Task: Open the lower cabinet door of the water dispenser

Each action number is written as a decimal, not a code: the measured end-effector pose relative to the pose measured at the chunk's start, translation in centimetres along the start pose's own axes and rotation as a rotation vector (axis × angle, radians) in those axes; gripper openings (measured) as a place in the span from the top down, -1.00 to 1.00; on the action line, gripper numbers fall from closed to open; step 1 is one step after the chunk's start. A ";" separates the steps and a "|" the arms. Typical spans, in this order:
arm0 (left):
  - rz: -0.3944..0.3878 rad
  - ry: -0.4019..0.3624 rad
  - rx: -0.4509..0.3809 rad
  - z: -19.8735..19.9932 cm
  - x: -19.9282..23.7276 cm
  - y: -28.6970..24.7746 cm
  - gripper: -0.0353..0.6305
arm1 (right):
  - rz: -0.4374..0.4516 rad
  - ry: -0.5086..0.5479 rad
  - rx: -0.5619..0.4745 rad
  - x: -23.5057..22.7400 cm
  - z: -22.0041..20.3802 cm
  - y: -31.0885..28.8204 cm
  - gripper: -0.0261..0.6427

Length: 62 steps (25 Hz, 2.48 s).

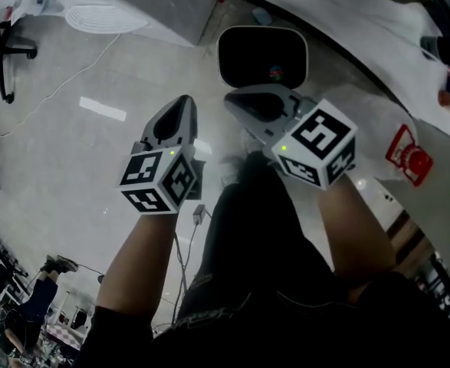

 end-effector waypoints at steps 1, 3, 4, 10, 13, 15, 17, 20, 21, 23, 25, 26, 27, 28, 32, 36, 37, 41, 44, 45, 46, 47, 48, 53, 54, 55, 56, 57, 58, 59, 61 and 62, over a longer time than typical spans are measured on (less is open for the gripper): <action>0.013 0.003 0.001 0.1 0.2 -0.7 0.89 | 0.000 -0.004 -0.003 -0.3 0.0 -0.1 0.88; 0.044 0.004 0.006 0.4 0.4 -2.1 0.89 | 0.007 -0.013 -0.004 -1.0 0.0 -0.2 0.88; 0.058 0.002 0.006 0.6 0.5 -2.7 0.88 | 0.013 -0.018 -0.005 -1.3 -0.1 -0.2 0.88; 0.133 -0.042 0.042 2.3 0.9 -6.0 0.87 | 0.049 -0.012 0.019 -3.2 -0.8 -0.2 0.88; 0.161 -0.033 0.046 3.3 1.4 -7.5 0.82 | 0.059 -0.005 0.029 -4.3 -0.7 -0.2 0.88; 0.184 -0.025 0.028 3.8 1.7 -8.4 0.74 | 0.066 0.012 0.039 -4.9 -0.9 -0.1 0.88; 0.199 -0.025 0.016 3.9 1.8 -9.4 0.65 | 0.069 0.029 0.041 -5.6 -1.3 0.1 0.88; 0.232 -0.027 0.013 4.2 2.5 -10.9 0.51 | 0.063 0.026 0.043 -6.6 -1.7 0.3 0.88; 0.247 -0.026 0.010 4.4 2.8 -11.3 0.49 | 0.066 0.015 0.040 -6.9 -1.7 0.3 0.88; 0.275 -0.014 -0.003 5.0 3.5 -12.1 0.48 | 0.078 -0.002 0.026 -7.2 -1.6 0.0 0.88; 0.297 0.008 -0.013 5.3 4.2 -12.8 0.47 | 0.093 0.001 0.025 -7.2 -1.7 -0.3 0.88; 0.309 0.018 -0.016 5.4 4.6 -13.1 0.47 | 0.099 0.006 0.029 -7.1 -1.9 -0.3 0.88; 0.321 0.027 -0.018 5.4 4.9 -13.3 0.47 | 0.106 0.009 0.032 -7.0 -2.1 -0.4 0.88; 0.332 0.033 -0.020 5.4 5.1 -13.5 0.47 | 0.111 0.009 0.034 -7.0 -2.2 -0.4 0.88; 0.357 0.026 -0.028 5.8 5.8 -14.3 0.46 | 0.130 0.006 0.044 -6.9 -2.1 -0.8 0.88; 0.371 0.029 -0.040 6.2 5.8 -14.9 0.46 | 0.158 0.023 0.068 -6.5 -2.1 -0.9 0.88; 0.379 0.034 -0.041 6.3 5.8 -15.0 0.46 | 0.161 0.025 0.071 -6.4 -2.2 -1.0 0.88; 0.417 0.064 -0.050 6.7 6.4 -15.2 0.46 | 0.182 0.023 0.077 -6.0 -2.2 -1.0 0.88; 0.412 0.058 -0.070 7.1 6.4 -15.4 0.47 | 0.195 0.038 0.087 -5.8 -2.4 -0.8 0.88; 0.409 0.057 -0.072 7.3 6.5 -15.5 0.47 | 0.197 0.040 0.091 -5.8 -2.4 -0.7 0.88; 0.409 0.059 -0.071 7.5 6.6 -15.6 0.47 | 0.199 0.041 0.093 -5.9 -2.4 -0.6 0.88; 0.411 0.060 -0.068 7.7 6.7 -15.7 0.47 | 0.200 0.041 0.094 -5.9 -2.4 -0.6 0.88; 0.414 0.058 -0.064 7.8 6.8 -15.8 0.47 | 0.201 0.041 0.093 -5.9 -2.3 -0.6 0.88; 0.426 0.028 -0.056 7.7 6.7 -15.8 0.47 | 0.204 0.058 0.097 -5.9 -2.0 -0.5 0.88; 0.428 0.024 -0.054 7.7 6.7 -15.7 0.47 | 0.205 0.062 0.097 -5.9 -1.9 -0.4 0.88; 0.429 0.021 -0.051 7.7 6.7 -15.7 0.47 | 0.206 0.064 0.097 -6.0 -1.9 -0.4 0.88; 0.429 0.019 -0.047 7.7 6.7 -15.7 0.47 | 0.208 0.064 0.094 -6.0 -1.9 -0.3 0.88; 0.429 0.018 -0.041 7.7 6.9 -15.7 0.47 | 0.211 0.060 0.089 -5.9 -1.9 -0.3 0.88; 0.427 0.017 -0.037 7.7 7.0 -15.6 0.47 | 0.215 0.052 0.083 -5.9 -1.9 -0.4 0.88; 0.425 0.015 -0.034 7.7 7.1 -15.6 0.48 | 0.219 0.043 0.081 -5.9 -1.9 -0.4 0.88; 0.422 0.006 -0.033 7.8 7.1 -15.5 0.49 | 0.220 0.038 0.083 -5.9 -2.1 -0.5 0.88; 0.421 -0.001 -0.032 7.8 7.1 -15.6 0.50 | 0.220 0.043 0.085 -5.9 -2.2 -0.5 0.88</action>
Point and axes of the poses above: the fingertips, and each gripper's own axes: y backward along the fingers, x to its left, z out of its top, the point moved 7 cm from there along y, backward along the fingers, and after that the axes turned 15 degrees about y, right-handed, at the moved point
